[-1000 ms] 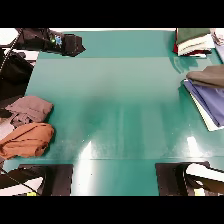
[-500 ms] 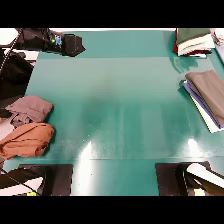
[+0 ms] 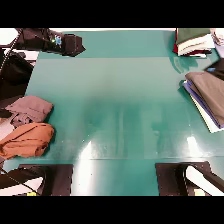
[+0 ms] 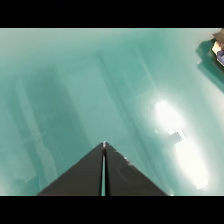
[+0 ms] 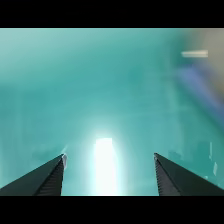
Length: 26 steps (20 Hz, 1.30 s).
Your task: Fold the shirts.
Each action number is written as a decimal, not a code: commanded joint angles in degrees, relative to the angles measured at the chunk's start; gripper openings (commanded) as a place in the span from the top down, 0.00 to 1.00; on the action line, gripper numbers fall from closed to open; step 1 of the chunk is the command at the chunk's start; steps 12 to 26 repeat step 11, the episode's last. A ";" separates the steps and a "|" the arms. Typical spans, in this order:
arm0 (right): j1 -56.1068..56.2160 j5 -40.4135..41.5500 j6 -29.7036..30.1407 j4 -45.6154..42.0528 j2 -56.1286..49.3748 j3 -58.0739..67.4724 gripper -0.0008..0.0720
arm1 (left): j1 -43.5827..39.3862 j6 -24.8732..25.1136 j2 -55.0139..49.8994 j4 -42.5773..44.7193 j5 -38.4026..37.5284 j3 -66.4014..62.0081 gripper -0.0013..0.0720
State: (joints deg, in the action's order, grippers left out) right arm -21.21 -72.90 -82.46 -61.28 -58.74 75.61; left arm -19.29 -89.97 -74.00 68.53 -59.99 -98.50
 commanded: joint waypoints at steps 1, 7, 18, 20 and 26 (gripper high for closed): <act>15.54 1.46 0.02 1.09 0.33 0.07 0.31 | 0.00 -0.02 -0.02 0.00 2.43 0.00 0.94; 30.86 5.46 3.26 -0.37 -1.03 0.07 0.96 | 0.00 -0.02 -0.04 0.00 6.36 0.00 0.94; 32.98 4.44 3.21 -0.20 -2.69 0.07 0.96 | 0.00 -0.02 -0.02 0.00 8.07 0.00 0.94; 32.98 4.44 3.21 -0.20 -2.69 0.07 0.96 | 0.00 -0.02 -0.02 0.00 8.07 0.00 0.94; 32.98 4.44 3.21 -0.20 -2.69 0.07 0.96 | 0.00 -0.02 -0.02 0.00 8.07 0.00 0.94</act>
